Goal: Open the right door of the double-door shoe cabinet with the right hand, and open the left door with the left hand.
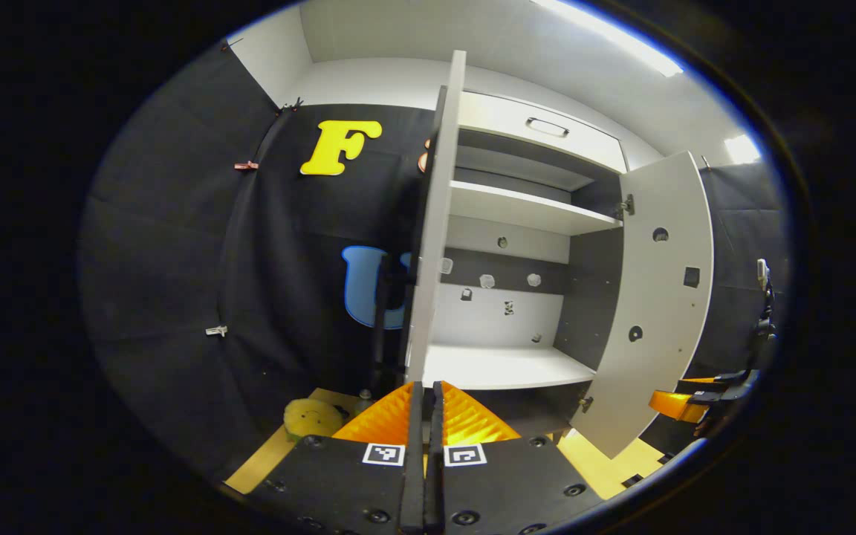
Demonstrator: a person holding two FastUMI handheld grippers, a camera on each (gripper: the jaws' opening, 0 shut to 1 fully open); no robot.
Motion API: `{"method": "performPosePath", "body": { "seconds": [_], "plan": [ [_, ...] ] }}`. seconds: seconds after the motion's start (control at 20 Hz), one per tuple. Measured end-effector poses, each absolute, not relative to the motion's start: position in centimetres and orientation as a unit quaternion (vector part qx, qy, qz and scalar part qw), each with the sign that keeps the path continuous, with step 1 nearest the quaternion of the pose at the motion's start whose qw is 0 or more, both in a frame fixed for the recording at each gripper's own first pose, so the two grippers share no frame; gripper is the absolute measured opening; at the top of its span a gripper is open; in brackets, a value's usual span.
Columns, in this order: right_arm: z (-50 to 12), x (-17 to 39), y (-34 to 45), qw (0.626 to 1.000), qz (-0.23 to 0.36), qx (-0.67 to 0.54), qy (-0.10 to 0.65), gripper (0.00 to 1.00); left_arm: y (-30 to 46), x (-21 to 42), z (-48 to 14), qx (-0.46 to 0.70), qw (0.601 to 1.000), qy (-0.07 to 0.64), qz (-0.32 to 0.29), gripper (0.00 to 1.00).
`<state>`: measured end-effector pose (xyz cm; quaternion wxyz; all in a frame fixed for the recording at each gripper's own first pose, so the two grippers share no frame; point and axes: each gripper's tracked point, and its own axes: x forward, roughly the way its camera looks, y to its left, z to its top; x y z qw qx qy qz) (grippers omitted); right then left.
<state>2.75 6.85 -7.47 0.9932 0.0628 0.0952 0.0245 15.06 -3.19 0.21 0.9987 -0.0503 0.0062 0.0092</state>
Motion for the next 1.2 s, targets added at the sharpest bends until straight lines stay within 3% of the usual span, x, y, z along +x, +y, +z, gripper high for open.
{"method": "performPosePath", "body": {
  "seconds": [0.1,0.2,0.55,0.85,1.2],
  "plan": [
    [-7.4,2.6,5.5,0.993,0.028,0.064,0.093,0.99,-5.4,15.0,0.0,-0.042,0.999,0.011,0.004,0.09],
    [-7.4,2.3,4.5,0.993,0.035,0.063,0.092,0.99,-7.6,15.3,0.2,-0.028,1.000,0.008,0.004,0.19],
    [-5.7,2.1,2.0,0.993,0.077,0.067,0.059,0.99,-13.7,14.6,0.2,-0.009,0.999,-0.014,0.041,0.93],
    [-5.2,1.2,0.2,0.992,0.103,0.065,0.042,0.98,-16.8,12.9,-0.5,-0.009,0.998,-0.013,0.054,0.95],
    [-4.7,0.4,-0.1,0.992,0.094,0.080,0.029,0.98,-16.9,12.0,0.7,0.010,0.999,-0.025,0.047,0.95]
  ]
}}
